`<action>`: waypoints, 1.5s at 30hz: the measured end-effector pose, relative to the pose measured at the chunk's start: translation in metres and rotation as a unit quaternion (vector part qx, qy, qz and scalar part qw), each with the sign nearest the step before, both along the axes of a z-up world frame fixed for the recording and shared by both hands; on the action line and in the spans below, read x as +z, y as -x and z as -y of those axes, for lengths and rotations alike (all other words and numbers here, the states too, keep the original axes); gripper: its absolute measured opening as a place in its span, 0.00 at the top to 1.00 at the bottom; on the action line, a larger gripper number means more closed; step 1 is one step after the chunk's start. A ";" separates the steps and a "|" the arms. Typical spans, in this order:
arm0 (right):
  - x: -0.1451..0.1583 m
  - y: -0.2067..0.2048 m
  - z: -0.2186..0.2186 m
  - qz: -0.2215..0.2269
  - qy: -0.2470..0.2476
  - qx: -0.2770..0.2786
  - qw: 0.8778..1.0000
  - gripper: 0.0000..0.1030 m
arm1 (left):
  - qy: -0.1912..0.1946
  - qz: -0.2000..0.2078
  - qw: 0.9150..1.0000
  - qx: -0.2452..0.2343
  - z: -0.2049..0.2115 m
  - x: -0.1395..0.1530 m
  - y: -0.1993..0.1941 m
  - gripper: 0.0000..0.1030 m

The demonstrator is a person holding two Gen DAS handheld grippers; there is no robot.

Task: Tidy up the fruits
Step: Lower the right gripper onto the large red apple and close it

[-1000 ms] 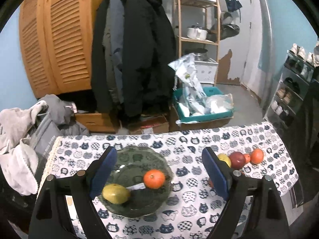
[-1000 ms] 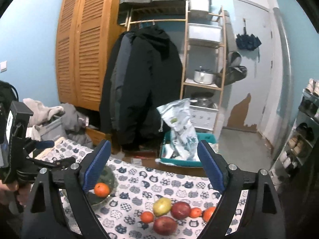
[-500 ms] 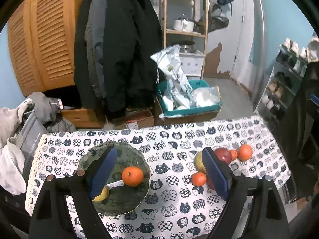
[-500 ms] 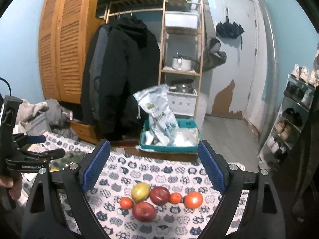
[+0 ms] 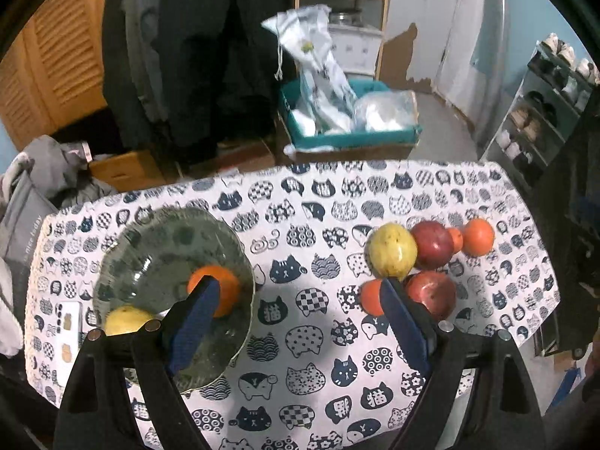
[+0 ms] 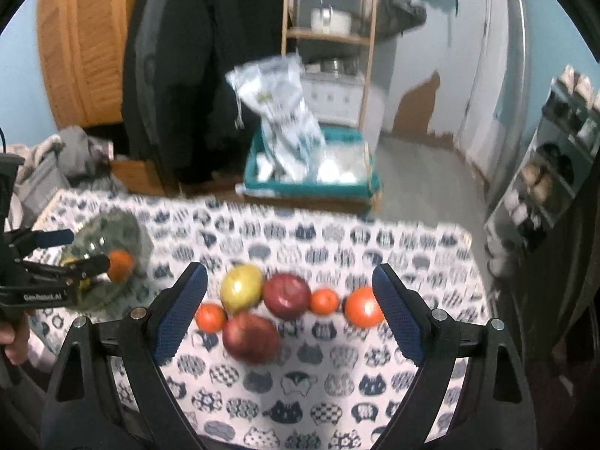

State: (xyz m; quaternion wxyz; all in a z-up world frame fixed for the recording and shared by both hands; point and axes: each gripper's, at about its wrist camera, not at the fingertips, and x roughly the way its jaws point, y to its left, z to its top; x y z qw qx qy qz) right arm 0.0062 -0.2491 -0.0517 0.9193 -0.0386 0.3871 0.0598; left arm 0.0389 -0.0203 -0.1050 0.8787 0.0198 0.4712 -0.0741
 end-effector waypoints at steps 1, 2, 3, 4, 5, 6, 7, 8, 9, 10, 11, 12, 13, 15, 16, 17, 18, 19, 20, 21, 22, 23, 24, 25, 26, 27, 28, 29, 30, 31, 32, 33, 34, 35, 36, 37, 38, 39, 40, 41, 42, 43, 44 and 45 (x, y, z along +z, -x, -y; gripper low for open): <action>-0.008 -0.003 0.002 -0.014 -0.004 -0.001 1.000 0.14 | -0.005 -0.006 1.000 -0.001 0.003 -0.006 -0.002 0.14; -0.015 -0.005 0.003 -0.026 -0.007 -0.002 1.000 0.14 | -0.008 -0.010 1.000 -0.002 0.005 -0.010 -0.004 0.14; -0.022 -0.006 0.005 -0.037 -0.008 -0.005 0.999 0.14 | -0.009 -0.019 1.000 -0.004 0.008 -0.018 -0.006 0.14; -0.029 -0.008 0.006 -0.047 -0.010 -0.007 0.999 0.14 | -0.009 -0.025 1.000 -0.006 0.010 -0.023 -0.008 0.14; -0.036 -0.010 0.007 -0.057 -0.010 -0.008 0.998 0.14 | -0.012 -0.031 0.999 -0.006 0.012 -0.029 -0.010 0.14; -0.040 -0.011 0.007 -0.065 -0.010 -0.009 0.998 0.14 | -0.018 -0.038 0.999 -0.007 0.015 -0.037 -0.012 0.14; -0.046 -0.013 0.007 -0.074 -0.009 -0.010 0.997 0.14 | -0.022 -0.043 0.999 -0.008 0.017 -0.042 -0.013 0.14; -0.052 -0.014 0.007 -0.082 -0.008 -0.009 0.997 0.14 | -0.025 -0.049 0.998 -0.010 0.019 -0.048 -0.015 0.14; -0.058 -0.015 0.007 -0.089 -0.008 -0.009 0.996 0.14 | -0.024 -0.059 0.998 -0.012 0.020 -0.056 -0.016 0.14; -0.062 -0.017 0.005 -0.097 -0.009 -0.008 0.995 0.14 | -0.024 -0.065 0.997 -0.014 0.022 -0.060 -0.016 0.14; -0.069 -0.018 0.004 -0.107 -0.010 -0.005 0.994 0.14 | -0.027 -0.069 0.997 -0.015 0.023 -0.065 -0.016 0.14; -0.074 -0.020 0.002 -0.114 -0.011 -0.002 0.993 0.14 | -0.030 -0.073 0.997 -0.018 0.025 -0.069 -0.015 0.14; -0.080 -0.021 -0.001 -0.123 -0.009 0.001 0.992 0.14 | -0.033 -0.076 0.996 -0.021 0.026 -0.073 -0.014 0.14; -0.089 -0.023 -0.005 -0.136 -0.007 0.005 0.991 0.14 | -0.038 -0.086 0.995 -0.024 0.028 -0.081 -0.013 0.14; -0.095 -0.025 -0.008 -0.144 -0.006 0.008 0.990 0.14 | -0.039 -0.091 0.995 -0.026 0.028 -0.084 -0.013 0.14; -0.099 -0.026 -0.010 -0.149 -0.005 0.009 0.989 0.14 | -0.039 -0.097 0.994 -0.027 0.028 -0.088 -0.012 0.14; -0.105 -0.026 -0.013 -0.155 -0.003 0.012 0.988 0.14 | -0.040 -0.101 0.994 -0.027 0.028 -0.091 -0.012 0.14; -0.110 -0.028 -0.016 -0.163 -0.001 0.016 0.987 0.14 | -0.041 -0.106 0.993 -0.027 0.027 -0.094 -0.013 0.14; -0.115 -0.028 -0.019 -0.168 0.001 0.018 0.986 0.14 | -0.042 -0.109 0.993 -0.028 0.027 -0.097 -0.013 0.14; -0.122 -0.030 -0.022 -0.176 0.002 0.023 0.984 0.14 | -0.044 -0.113 0.992 -0.028 0.027 -0.100 -0.013 0.14; -0.126 -0.031 -0.023 -0.181 0.002 0.025 0.983 0.14 | -0.045 -0.115 0.992 -0.027 0.027 -0.102 -0.014 0.14; -0.132 -0.032 -0.026 -0.190 0.003 0.026 0.981 0.14 | -0.045 -0.119 0.992 -0.027 0.026 -0.104 -0.014 0.14; -0.136 -0.033 -0.027 -0.195 0.002 0.026 0.980 0.14 | -0.043 -0.122 0.991 -0.028 0.025 -0.106 -0.014 0.14; -0.140 -0.034 -0.028 -0.201 0.001 0.027 0.979 0.14 | -0.043 -0.123 0.991 -0.028 0.026 -0.107 -0.014 0.14; -0.144 -0.035 -0.030 -0.205 0.001 0.026 0.978 0.14 | -0.043 -0.124 0.991 -0.028 0.026 -0.108 -0.014 0.14; -0.147 -0.035 -0.031 -0.209 0.001 0.026 0.978 0.14 | -0.043 -0.126 0.991 -0.028 0.026 -0.109 -0.014 0.14; -0.151 -0.036 -0.031 -0.212 0.000 0.026 0.977 0.14 | -0.044 -0.127 0.991 -0.029 0.026 -0.110 -0.014 0.14; -0.154 -0.038 -0.032 -0.214 0.002 0.024 0.976 0.14 | -0.044 -0.127 0.990 -0.030 0.026 -0.111 -0.014 0.14; -0.156 -0.038 -0.033 -0.217 0.003 0.024 0.976 0.14 | -0.045 -0.127 0.990 -0.031 0.026 -0.111 -0.014 0.14; -0.159 -0.039 -0.034 -0.220 0.003 0.024 0.975 0.14 | -0.046 -0.128 0.990 -0.031 0.026 -0.112 -0.015 0.14; -0.162 -0.040 -0.035 -0.223 0.003 0.024 0.975 0.14 | -0.046 -0.129 0.990 -0.032 0.027 -0.113 -0.015 0.14; -0.164 -0.041 -0.036 -0.225 0.004 0.024 0.974 0.14 | -0.045 -0.131 0.990 -0.032 0.027 -0.114 -0.016 0.14; -0.167 -0.043 -0.037 -0.227 0.005 0.024 0.973 0.14 | -0.045 -0.133 0.990 -0.032 0.027 -0.116 -0.017 0.14; -0.170 -0.044 -0.038 -0.229 0.004 0.026 0.973 0.14 | -0.045 -0.135 0.989 -0.033 0.028 -0.117 -0.018 0.14; -0.171 -0.045 -0.039 -0.230 0.004 0.025 0.973 0.14 | -0.046 -0.137 0.989 -0.033 0.028 -0.118 -0.018 0.14; -0.174 -0.046 -0.040 -0.232 0.005 0.025 0.972 0.14 | -0.045 -0.139 0.989 -0.033 0.028 -0.119 -0.019 0.14; -0.176 -0.048 -0.043 -0.233 0.008 0.026 0.972 0.14 | -0.045 -0.140 0.989 -0.034 0.028 -0.120 -0.019 0.14; -0.178 -0.049 -0.044 -0.234 0.010 0.026 0.972 0.14 | -0.046 -0.141 0.988 -0.034 0.028 -0.121 -0.019 0.14; -0.180 -0.050 -0.045 -0.236 0.011 0.026 0.971 0.14 | -0.046 -0.142 0.988 -0.035 0.029 -0.122 -0.020 0.14; -0.182 -0.051 -0.046 -0.238 0.011 0.026 0.971 0.14 | -0.046 -0.142 0.988 -0.035 0.028 -0.123 -0.021 0.14; -0.185 -0.053 -0.046 -0.241 0.011 0.026 0.970 0.14 | -0.047 -0.143 0.988 -0.035 0.028 -0.123 -0.021 0.14; -0.187 -0.054 -0.047 -0.244 0.010 0.026 0.969 0.14 | -0.045 -0.145 0.988 -0.035 0.028 -0.124 -0.022 0.14; -0.189 -0.055 -0.046 -0.246 0.008 0.026 0.969 0.14 | -0.043 -0.146 0.988 -0.035 0.028 -0.125 -0.023 0.14; -0.191 -0.056 -0.046 -0.249 0.005 0.025 0.968 0.14 | -0.041 -0.148 0.988 -0.034 0.029 -0.125 -0.024 0.14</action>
